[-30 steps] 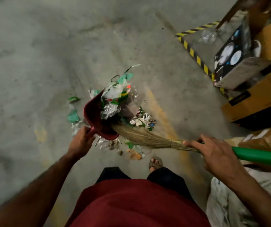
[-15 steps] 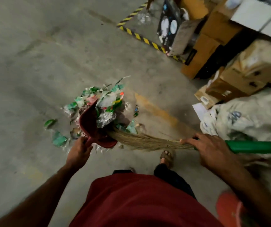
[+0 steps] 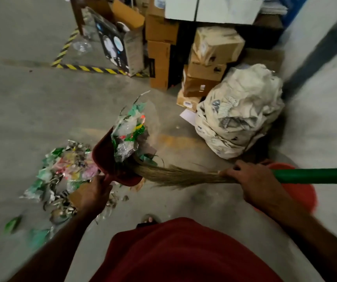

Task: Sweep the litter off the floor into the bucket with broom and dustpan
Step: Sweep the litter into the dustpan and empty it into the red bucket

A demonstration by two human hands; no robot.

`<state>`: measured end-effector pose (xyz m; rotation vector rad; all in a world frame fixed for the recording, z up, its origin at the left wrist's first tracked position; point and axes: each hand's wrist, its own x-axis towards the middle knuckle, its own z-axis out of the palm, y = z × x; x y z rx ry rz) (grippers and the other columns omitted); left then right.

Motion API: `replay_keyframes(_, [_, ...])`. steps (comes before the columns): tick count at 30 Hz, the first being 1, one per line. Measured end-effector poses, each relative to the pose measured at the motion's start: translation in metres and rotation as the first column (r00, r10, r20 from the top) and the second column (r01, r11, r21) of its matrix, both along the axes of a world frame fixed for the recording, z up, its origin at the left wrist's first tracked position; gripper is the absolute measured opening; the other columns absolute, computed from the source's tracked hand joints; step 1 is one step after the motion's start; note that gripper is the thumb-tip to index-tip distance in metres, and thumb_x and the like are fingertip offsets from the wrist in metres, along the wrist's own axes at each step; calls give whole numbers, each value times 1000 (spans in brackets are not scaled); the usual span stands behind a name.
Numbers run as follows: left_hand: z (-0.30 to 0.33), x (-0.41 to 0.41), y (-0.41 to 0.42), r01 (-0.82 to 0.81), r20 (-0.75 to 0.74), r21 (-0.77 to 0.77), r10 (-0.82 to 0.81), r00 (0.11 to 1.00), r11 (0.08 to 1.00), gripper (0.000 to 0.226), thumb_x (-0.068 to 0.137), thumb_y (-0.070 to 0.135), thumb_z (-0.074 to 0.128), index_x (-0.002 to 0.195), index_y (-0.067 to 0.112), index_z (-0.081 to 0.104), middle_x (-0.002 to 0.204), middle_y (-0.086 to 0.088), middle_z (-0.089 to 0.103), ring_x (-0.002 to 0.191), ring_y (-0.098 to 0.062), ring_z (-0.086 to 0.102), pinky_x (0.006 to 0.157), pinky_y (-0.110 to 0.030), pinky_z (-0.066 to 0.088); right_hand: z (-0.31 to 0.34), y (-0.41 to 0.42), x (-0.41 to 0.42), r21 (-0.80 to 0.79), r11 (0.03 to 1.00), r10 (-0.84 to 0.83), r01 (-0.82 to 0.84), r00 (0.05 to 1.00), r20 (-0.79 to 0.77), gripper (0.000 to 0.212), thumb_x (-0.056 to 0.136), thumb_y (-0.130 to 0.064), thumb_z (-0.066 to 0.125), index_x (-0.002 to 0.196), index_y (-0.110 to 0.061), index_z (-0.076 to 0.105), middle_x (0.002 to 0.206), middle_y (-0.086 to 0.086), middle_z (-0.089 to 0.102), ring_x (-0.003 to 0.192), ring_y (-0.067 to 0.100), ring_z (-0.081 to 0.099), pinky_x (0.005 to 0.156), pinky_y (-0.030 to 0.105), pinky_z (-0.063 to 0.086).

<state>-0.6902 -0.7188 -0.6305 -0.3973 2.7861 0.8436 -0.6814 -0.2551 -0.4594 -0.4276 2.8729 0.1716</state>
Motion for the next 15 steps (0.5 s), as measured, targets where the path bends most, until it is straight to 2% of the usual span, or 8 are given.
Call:
replay_keyframes(1, [6, -2, 17, 50, -9, 6, -49, 999, 999, 24, 90, 21, 65, 108, 14, 51, 95, -8, 59, 80, -27, 58, 65, -41, 47, 3, 11, 12, -15, 1000, -23, 23, 1000, -4, 40, 80, -37, 56, 119, -46, 63, 91, -5, 57, 75, 18, 59, 60, 32, 40])
replay_keyframes(3, [11, -7, 49, 138, -27, 41, -137, 990, 990, 14, 91, 16, 62, 102, 13, 53, 91, -9, 59, 77, -27, 58, 63, -43, 48, 10, 34, 36, -84, 994, -74, 72, 997, -28, 47, 78, -39, 39, 115, -40, 67, 87, -1, 59, 71, 21, 59, 57, 33, 40])
replay_keyframes(4, [10, -9, 64, 156, -43, 69, -153, 987, 985, 13, 91, 15, 62, 102, 13, 53, 91, -9, 59, 77, -27, 59, 64, -45, 50, 13, 47, 48, -88, 992, -94, 90, 995, -44, 47, 77, -36, 41, 115, -39, 68, 85, -1, 60, 69, 22, 59, 55, 33, 41])
replay_keyframes(6, [3, -11, 95, 161, -40, 55, -159, 987, 985, 19, 91, 19, 63, 106, 14, 52, 91, -6, 58, 75, -26, 58, 62, -42, 48, 11, 78, 74, -63, 990, -128, 124, 990, -61, 43, 74, -24, 59, 114, -36, 69, 83, 0, 59, 64, 22, 58, 52, 34, 42])
replay_keyframes(8, [-11, -10, 126, 196, 7, 71, -197, 980, 978, 18, 90, 26, 62, 102, 19, 51, 85, -1, 58, 70, -24, 58, 57, -36, 46, 4, 115, 99, -57, 982, -185, 182, 981, -56, 55, 65, -9, 75, 113, -35, 70, 83, 1, 59, 61, 23, 56, 50, 33, 40])
replay_keyframes(11, [-38, -12, 171, 314, 81, 82, -321, 944, 946, 19, 82, 42, 56, 93, 27, 54, 73, 7, 54, 66, -26, 62, 49, -26, 38, 2, 165, 143, -53, 964, -263, 261, 963, -52, 58, 69, -6, 72, 117, -38, 67, 85, 0, 56, 62, 21, 54, 50, 33, 44])
replay_keyframes(15, [-21, 6, 270, 400, 12, 57, -401, 916, 915, 27, 87, 26, 67, 106, 18, 51, 87, 2, 56, 70, -22, 59, 58, -34, 45, 5, 225, 205, -53, 919, -394, 391, 917, -68, 59, 64, -4, 68, 114, -36, 69, 87, 2, 61, 63, 22, 58, 51, 33, 43])
